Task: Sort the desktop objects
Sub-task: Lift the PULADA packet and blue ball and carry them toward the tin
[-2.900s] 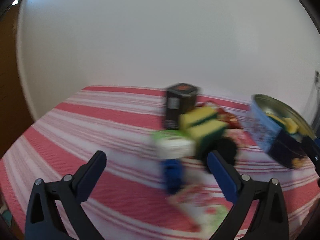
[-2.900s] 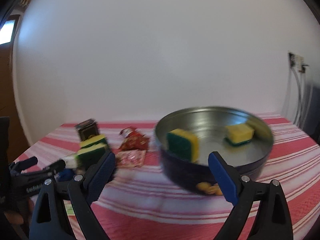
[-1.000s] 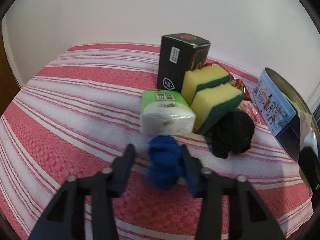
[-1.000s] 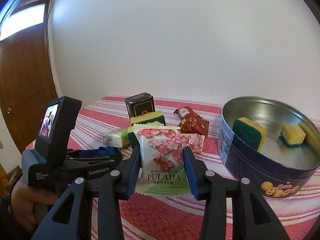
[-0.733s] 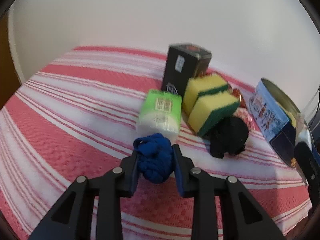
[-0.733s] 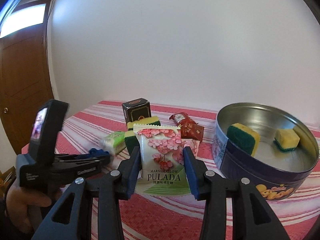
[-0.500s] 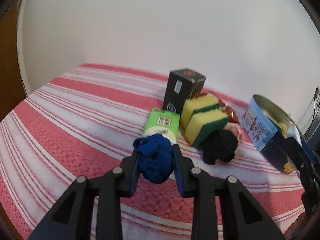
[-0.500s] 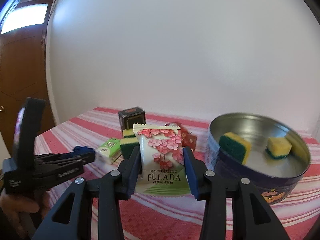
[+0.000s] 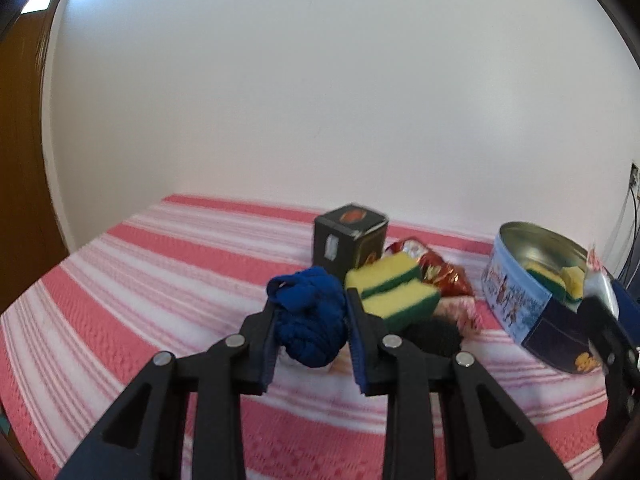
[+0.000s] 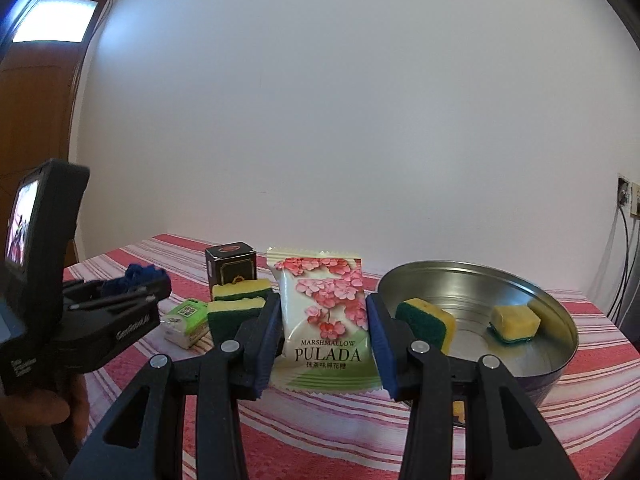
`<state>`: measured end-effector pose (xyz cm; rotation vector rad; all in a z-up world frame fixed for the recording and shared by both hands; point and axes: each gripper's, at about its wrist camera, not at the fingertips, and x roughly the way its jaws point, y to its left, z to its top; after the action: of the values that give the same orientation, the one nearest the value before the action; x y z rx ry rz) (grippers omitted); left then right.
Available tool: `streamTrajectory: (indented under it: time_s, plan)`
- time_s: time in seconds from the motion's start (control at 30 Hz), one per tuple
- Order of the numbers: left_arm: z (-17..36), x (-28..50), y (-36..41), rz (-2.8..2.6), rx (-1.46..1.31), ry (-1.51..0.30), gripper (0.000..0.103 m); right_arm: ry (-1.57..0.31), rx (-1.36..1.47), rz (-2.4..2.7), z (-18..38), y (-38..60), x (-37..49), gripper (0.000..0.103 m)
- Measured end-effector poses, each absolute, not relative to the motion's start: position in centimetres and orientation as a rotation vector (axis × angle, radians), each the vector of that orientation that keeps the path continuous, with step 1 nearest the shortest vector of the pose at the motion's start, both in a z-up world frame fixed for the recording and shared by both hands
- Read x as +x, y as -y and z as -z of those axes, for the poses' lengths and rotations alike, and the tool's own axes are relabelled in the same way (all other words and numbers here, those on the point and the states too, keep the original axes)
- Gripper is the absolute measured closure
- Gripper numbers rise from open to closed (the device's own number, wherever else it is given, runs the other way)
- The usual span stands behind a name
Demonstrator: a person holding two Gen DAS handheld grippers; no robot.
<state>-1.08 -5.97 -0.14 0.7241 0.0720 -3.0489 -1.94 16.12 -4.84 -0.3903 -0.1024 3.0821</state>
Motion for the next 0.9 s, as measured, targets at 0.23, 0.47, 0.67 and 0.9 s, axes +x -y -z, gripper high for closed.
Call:
streamTrajectory:
  time_s: [0.23,0.47,0.67,0.9]
  plan:
    - [0.4,-1.6,4.9,3.095,0.718,-0.041,0.074,0.083,-0.403,-3.037,4.9,-16.6,-2.2,0.057]
    - [0.4,-1.4,4.7,3.101,0.718,-0.043,0.074,0.082,-0.359,-3.015,4.7,-17.0,-1.7,0.057]
    - [0.4,-1.0,4.5,3.113,0.72,-0.055,0.074,0.088,-0.347,-2.999,4.5,-17.0,-1.4,0.057]
    - [0.4,-0.5,3.7,3.119,0.727,-0.029,0.074,0.09,-0.363,-2.973,4.7,-17.1,-1.7,0.057]
